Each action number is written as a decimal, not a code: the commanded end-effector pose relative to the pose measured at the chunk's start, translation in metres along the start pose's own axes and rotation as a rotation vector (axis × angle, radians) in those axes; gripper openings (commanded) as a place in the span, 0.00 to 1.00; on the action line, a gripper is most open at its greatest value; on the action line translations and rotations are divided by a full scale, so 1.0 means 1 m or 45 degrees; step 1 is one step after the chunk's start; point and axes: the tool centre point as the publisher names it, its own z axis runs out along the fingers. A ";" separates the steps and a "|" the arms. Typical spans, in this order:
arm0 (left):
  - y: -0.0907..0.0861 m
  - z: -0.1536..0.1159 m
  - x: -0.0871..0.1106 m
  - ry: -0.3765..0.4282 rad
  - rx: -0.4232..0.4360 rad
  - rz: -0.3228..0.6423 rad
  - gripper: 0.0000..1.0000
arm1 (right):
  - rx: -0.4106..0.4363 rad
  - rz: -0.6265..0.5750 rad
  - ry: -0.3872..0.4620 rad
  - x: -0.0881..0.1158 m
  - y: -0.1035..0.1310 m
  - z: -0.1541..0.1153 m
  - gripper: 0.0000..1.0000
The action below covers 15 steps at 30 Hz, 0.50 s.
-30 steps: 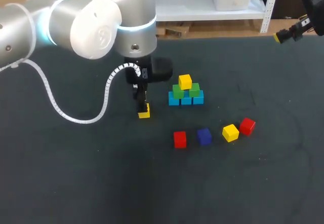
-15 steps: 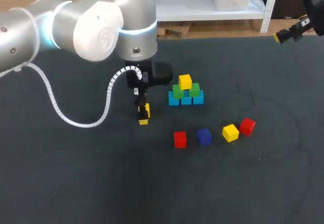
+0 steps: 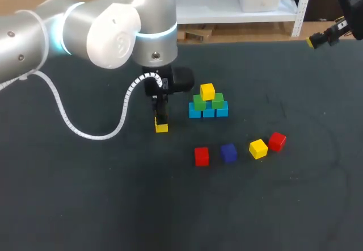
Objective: Place the blue cubes, place green cubes on the blue cubes, place the yellow cubes on the green cubes, then place the red cubes on the yellow cubes, and place purple cube on the red cubes.
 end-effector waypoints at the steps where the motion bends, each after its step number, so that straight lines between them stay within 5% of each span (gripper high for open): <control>1: -0.003 -0.014 -0.001 -0.002 -0.030 0.004 0.00 | 0.014 0.001 -0.008 0.002 0.002 0.000 1.00; 14: 0.006 -0.049 -0.015 0.022 -0.065 0.078 0.00 | 0.014 0.001 -0.008 0.002 0.002 0.000 1.00; 15: 0.004 -0.049 -0.014 0.028 -0.064 0.096 0.24 | 0.014 0.001 -0.008 0.002 0.002 0.000 1.00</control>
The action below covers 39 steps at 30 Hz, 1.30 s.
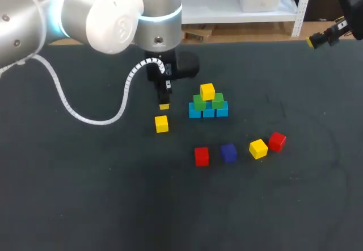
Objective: Place the blue cubes, place green cubes on the blue cubes, place the yellow cubes on the green cubes, then place the red cubes on the yellow cubes, and place purple cube on the red cubes.
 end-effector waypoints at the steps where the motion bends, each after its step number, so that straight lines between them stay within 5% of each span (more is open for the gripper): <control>1: -0.001 -0.006 -0.001 0.019 0.020 0.013 1.00 | 0.014 0.001 -0.008 0.002 0.002 0.000 1.00; 18: -0.032 0.021 0.010 -0.122 -0.025 -0.075 1.00 | 0.014 0.001 -0.008 0.002 0.002 0.000 1.00; 39: -0.022 0.039 0.016 -0.114 0.008 -0.049 1.00 | 0.014 0.001 -0.008 0.002 0.002 0.000 1.00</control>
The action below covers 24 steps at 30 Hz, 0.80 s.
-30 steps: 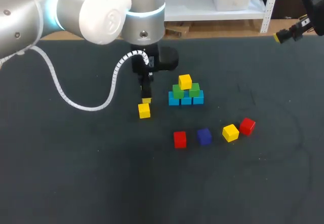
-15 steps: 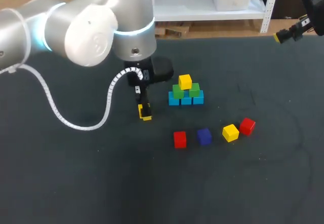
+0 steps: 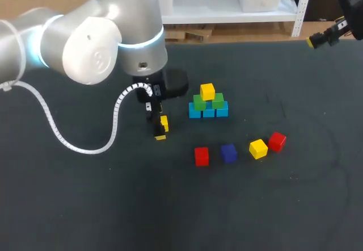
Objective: Place the blue cubes, place green cubes on the blue cubes, place the yellow cubes on the green cubes, then place the red cubes on the yellow cubes, and place purple cube on the red cubes.
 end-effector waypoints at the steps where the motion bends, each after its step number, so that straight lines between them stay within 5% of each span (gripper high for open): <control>1: 0.006 0.006 0.000 -0.002 0.022 -0.006 1.00 | 0.014 0.001 -0.008 0.002 0.002 0.000 1.00; 6: 0.008 0.009 -0.001 -0.006 0.024 -0.014 1.00 | 0.014 0.001 -0.008 0.002 0.002 0.000 1.00; 7: 0.009 0.010 -0.001 -0.010 0.027 -0.018 0.92 | 0.014 0.001 -0.008 0.002 0.002 0.000 1.00; 9: 0.010 0.012 0.000 -0.011 0.027 -0.020 0.52 | 0.014 0.001 -0.008 0.002 0.002 0.000 1.00; 12: 0.011 0.014 -0.001 -0.023 0.014 -0.023 0.29 | 0.014 0.001 -0.008 0.002 0.002 0.000 1.00; 13: 0.012 0.014 -0.001 -0.029 -0.001 -0.032 0.00 | 0.014 0.001 -0.008 0.002 0.002 0.000 1.00; 24: 0.016 0.003 0.000 -0.020 -0.020 -0.044 0.00 | 0.014 0.001 -0.008 0.002 0.002 0.000 1.00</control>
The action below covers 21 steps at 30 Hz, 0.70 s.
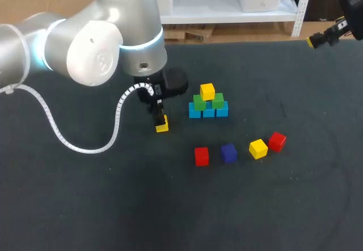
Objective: Place the blue cubes, place green cubes on the blue cubes, place the yellow cubes on the green cubes, then place the red cubes on the yellow cubes, and place purple cube on the red cubes.
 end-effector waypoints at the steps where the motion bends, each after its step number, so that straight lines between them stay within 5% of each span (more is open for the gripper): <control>1: 0.002 -0.007 0.003 0.005 -0.015 0.000 0.00 | 0.014 0.001 -0.008 0.002 0.002 0.000 1.00; 7: 0.006 -0.019 0.001 -0.001 -0.012 0.007 0.00 | 0.014 0.001 -0.008 0.002 0.002 0.000 1.00; 14: 0.017 -0.059 -0.030 -0.057 -0.021 0.039 0.00 | 0.014 0.001 -0.008 0.002 0.002 0.000 1.00; 21: 0.029 -0.069 -0.052 -0.027 0.015 0.034 0.00 | 0.014 0.001 -0.008 0.002 0.002 0.000 1.00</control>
